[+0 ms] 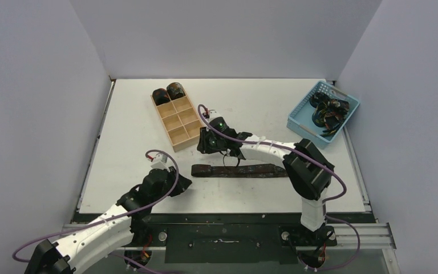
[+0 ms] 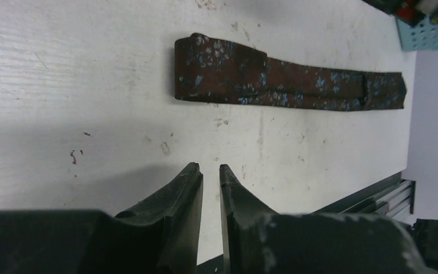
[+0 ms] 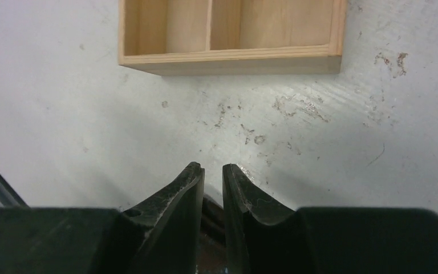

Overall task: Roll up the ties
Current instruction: Roll the tie at the center of the board.

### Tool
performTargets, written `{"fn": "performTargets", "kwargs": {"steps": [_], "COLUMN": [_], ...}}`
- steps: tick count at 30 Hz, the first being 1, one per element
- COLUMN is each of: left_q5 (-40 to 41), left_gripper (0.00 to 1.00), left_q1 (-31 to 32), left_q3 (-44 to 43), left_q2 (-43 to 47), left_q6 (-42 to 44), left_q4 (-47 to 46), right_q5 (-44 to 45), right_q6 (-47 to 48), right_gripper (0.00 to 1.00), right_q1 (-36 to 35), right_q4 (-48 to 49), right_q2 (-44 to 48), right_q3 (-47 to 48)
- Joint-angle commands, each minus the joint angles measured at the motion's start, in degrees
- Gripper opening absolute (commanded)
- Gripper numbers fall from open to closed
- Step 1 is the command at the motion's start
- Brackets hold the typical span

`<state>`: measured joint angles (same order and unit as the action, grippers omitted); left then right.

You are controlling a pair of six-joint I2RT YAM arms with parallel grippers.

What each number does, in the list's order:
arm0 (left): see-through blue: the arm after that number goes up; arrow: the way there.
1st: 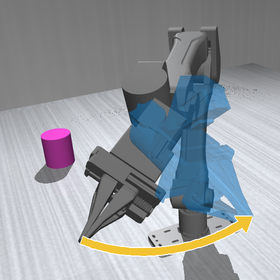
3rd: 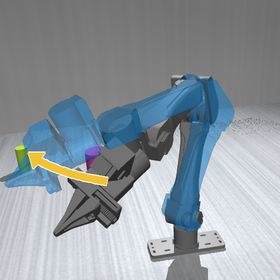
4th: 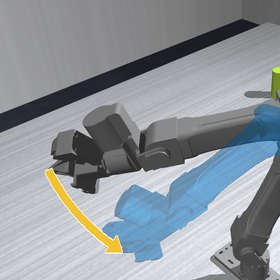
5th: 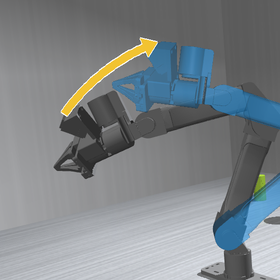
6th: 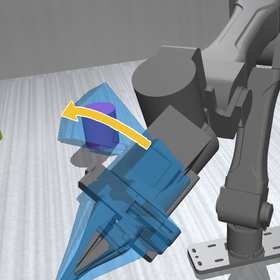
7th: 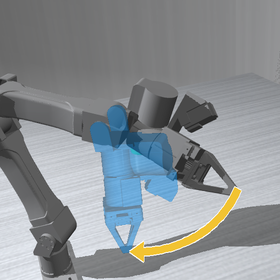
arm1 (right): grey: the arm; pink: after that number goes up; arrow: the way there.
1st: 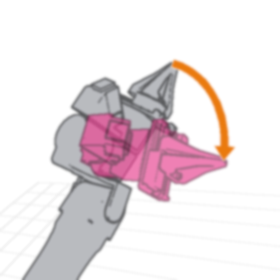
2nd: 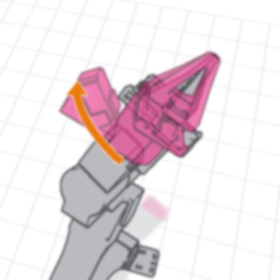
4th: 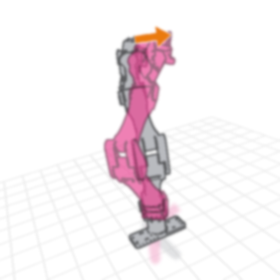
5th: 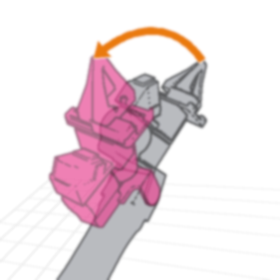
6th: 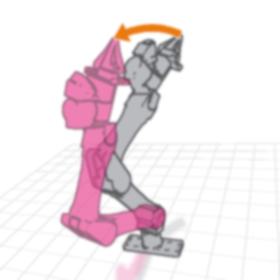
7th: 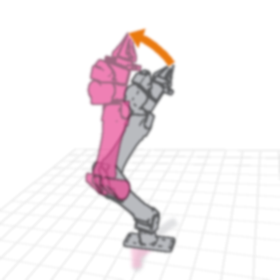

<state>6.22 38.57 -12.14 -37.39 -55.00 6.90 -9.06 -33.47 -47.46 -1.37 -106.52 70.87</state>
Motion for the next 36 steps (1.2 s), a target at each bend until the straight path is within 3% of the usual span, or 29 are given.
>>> {"fn": "performTargets", "kwargs": {"steps": [1,7,20,36], "left_q5": [3.0,2.4,0.6,0.1], "left_gripper": [0.12,0.00,0.00,0.00], "left_q1": [3.1,3.3,3.8,4.6], "left_q3": [0.3,1.0,0.2,-2.8], "left_q2": [-3.8,-10.1,-21.9,-30.6], "left_q6": [0.1,0.6,1.1,1.1], "left_q4": [-3.6,-11.3,-21.1,-26.3], "right_q5": [0.0,-2.3,-6.4,-10.7], "right_q6": [3.6,5.9,10.2,13.6], "right_gripper": [0.19,0.15,0.12,0.08], "right_q1": [0.0,-0.3,-0.7,-1.1], "right_q4": [-5.3,-6.2,-7.4,-8.2], "right_q2": [-6.0,-10.5,-12.1,-10.8], "right_q3": [4.8,8.5,7.8,4.5]}}
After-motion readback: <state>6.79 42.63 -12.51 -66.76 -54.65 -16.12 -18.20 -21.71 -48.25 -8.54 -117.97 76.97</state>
